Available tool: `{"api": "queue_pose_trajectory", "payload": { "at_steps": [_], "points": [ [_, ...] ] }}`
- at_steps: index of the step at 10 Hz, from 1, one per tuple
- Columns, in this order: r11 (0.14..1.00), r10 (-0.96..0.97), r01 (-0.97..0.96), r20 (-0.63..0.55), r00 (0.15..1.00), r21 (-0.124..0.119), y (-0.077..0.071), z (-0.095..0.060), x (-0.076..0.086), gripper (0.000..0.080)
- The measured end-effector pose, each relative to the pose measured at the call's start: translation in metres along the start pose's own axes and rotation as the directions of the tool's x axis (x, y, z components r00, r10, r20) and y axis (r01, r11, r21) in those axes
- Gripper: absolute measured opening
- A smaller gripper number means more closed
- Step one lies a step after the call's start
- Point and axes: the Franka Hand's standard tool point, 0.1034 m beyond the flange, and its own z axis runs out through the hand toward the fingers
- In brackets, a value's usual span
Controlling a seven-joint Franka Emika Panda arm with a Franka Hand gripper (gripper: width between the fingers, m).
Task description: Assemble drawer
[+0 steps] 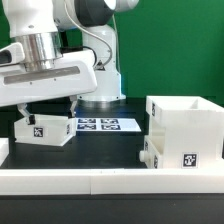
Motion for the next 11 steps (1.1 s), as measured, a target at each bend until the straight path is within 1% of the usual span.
{"api": "queue_pose_trajectory", "payload": {
  "at_steps": [1, 2, 3, 6, 7, 8, 10, 11],
  "points": [
    [0.997, 0.073, -0.073, 0.004, 0.997, -0.003, -0.004, 0.001, -0.006, 0.0648],
    [0.982, 0.187, -0.187, -0.006, 0.982, -0.004, -0.005, 0.001, -0.010, 0.0648],
    [0.962, 0.274, -0.274, -0.005, 0.962, 0.005, -0.007, 0.002, -0.012, 0.0648],
    [0.897, 0.442, -0.442, -0.004, 0.897, 0.023, -0.011, 0.003, -0.011, 0.0648],
    [0.877, 0.480, -0.479, -0.003, 0.877, 0.027, -0.013, 0.003, -0.011, 0.0648],
    [0.888, 0.459, -0.459, -0.002, 0.889, 0.027, -0.013, 0.003, -0.012, 0.0648],
    [0.889, 0.457, -0.458, 0.019, 0.889, 0.013, -0.020, 0.013, -0.030, 0.0648],
    [0.895, 0.446, -0.447, 0.032, 0.894, 0.008, -0.024, 0.018, -0.037, 0.0648]
  ]
}}
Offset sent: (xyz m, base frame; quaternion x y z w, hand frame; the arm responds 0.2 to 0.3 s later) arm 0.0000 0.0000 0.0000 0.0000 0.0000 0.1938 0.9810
